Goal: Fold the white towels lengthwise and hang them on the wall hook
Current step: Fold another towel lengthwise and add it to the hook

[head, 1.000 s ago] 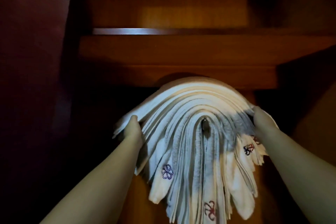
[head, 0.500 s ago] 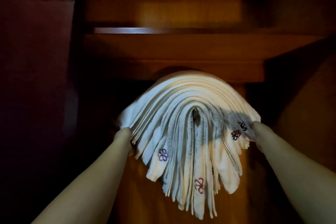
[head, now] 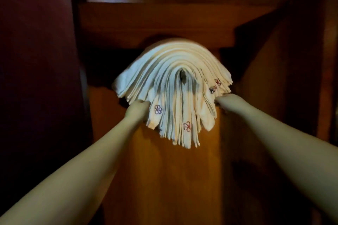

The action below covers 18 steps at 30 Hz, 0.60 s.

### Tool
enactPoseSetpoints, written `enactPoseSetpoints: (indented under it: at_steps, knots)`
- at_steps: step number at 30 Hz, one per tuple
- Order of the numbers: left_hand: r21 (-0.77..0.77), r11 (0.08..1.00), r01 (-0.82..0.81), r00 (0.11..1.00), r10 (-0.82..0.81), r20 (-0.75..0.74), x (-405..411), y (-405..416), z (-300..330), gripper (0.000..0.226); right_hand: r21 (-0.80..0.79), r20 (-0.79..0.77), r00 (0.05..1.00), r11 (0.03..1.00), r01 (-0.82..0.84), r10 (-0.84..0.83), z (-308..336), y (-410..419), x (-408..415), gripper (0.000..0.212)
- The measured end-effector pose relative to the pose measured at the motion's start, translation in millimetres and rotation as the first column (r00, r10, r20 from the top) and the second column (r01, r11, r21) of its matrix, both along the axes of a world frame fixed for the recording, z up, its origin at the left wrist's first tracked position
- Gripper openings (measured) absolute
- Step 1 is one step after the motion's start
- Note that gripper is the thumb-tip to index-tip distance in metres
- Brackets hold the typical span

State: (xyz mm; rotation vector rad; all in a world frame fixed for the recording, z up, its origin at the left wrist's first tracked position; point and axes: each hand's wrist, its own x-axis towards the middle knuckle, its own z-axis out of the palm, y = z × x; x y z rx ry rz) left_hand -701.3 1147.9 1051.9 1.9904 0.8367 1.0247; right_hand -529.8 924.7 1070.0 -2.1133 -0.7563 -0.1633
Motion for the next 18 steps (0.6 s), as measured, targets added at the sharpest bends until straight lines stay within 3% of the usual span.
enactPoseSetpoints:
  at_steps: [5, 11, 18]
  knots:
    - [0.141, 0.964, 0.226, 0.930, -0.170, -0.325, -27, -64, -67, 0.038, -0.323, 0.102, 0.995, 0.945, 0.054, -0.021, -65, -49, -65, 0.040]
    - [0.109, 0.834, 0.541, 0.706, -0.381, -0.597, -48, -145, -157, 0.047, -0.524, 0.050, 0.999, 0.851, 0.029, -0.003, -174, -144, -116, 0.054]
    - [-0.092, 0.662, 0.744, 0.436, -0.584, -0.685, -33, -250, -266, 0.048, -0.596, -0.053, 0.992, 0.801, 0.061, -0.115, -302, -259, -141, 0.061]
